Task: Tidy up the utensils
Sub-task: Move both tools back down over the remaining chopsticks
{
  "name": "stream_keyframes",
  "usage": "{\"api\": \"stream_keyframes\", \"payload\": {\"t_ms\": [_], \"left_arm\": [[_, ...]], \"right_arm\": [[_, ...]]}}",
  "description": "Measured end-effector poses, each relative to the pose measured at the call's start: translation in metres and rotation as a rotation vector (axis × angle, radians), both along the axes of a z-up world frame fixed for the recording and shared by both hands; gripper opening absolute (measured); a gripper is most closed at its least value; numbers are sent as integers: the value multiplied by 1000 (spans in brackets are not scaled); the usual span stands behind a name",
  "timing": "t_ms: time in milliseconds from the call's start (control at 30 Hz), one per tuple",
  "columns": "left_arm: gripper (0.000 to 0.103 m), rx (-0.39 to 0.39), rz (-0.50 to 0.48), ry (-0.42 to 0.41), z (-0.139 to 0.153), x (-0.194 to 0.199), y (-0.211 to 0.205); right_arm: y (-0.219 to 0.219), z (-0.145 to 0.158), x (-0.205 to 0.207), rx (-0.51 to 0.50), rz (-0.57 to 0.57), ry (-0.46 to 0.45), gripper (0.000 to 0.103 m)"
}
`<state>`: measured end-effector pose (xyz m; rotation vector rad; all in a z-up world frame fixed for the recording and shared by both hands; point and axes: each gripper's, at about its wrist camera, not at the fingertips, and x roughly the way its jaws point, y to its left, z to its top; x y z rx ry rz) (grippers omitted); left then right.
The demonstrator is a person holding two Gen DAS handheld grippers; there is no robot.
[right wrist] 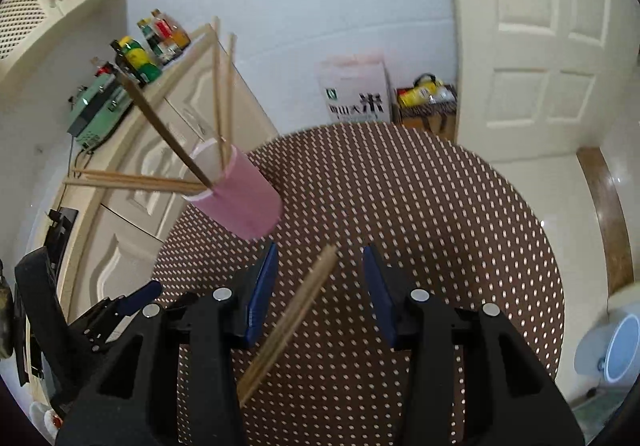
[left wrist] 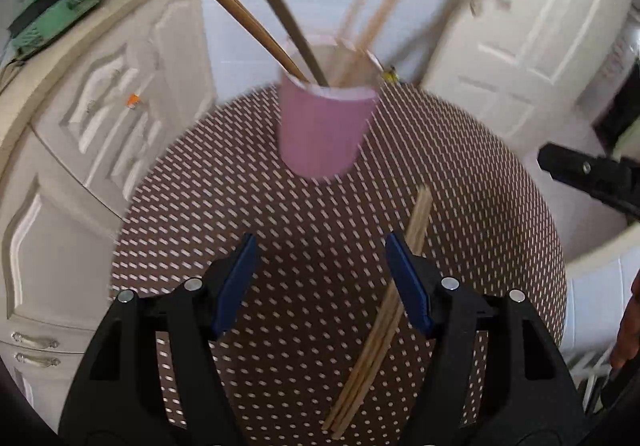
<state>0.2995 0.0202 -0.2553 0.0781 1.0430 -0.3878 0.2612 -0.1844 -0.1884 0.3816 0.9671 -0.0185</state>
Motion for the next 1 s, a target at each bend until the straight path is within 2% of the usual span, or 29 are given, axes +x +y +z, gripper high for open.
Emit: {"api": "stream_keyframes", "payload": {"t_ms": [200, 367, 500, 700, 900, 1000], "left_arm": [[66, 45, -92, 86, -32, 6, -28], [66, 73, -115, 152, -55, 18, -40], [66, 118, -142, 162, -65, 24, -48], [66, 126, -151, 147, -66, 34, -55], [75, 143, -131, 154, -72, 48, -60], [74, 142, -129, 152, -72, 48, -58]], "right_arm": [[-7, -29, -1, 45, -8, 80, 42], [-10, -46, -1, 75, 12, 130, 42], [-14, -56, -1, 102, 12, 156, 42], [-22, -64, 3, 127, 2, 180, 42], [-19, -69, 9, 136, 11, 205, 42], [-15, -72, 13, 136, 28, 217, 41]]}}
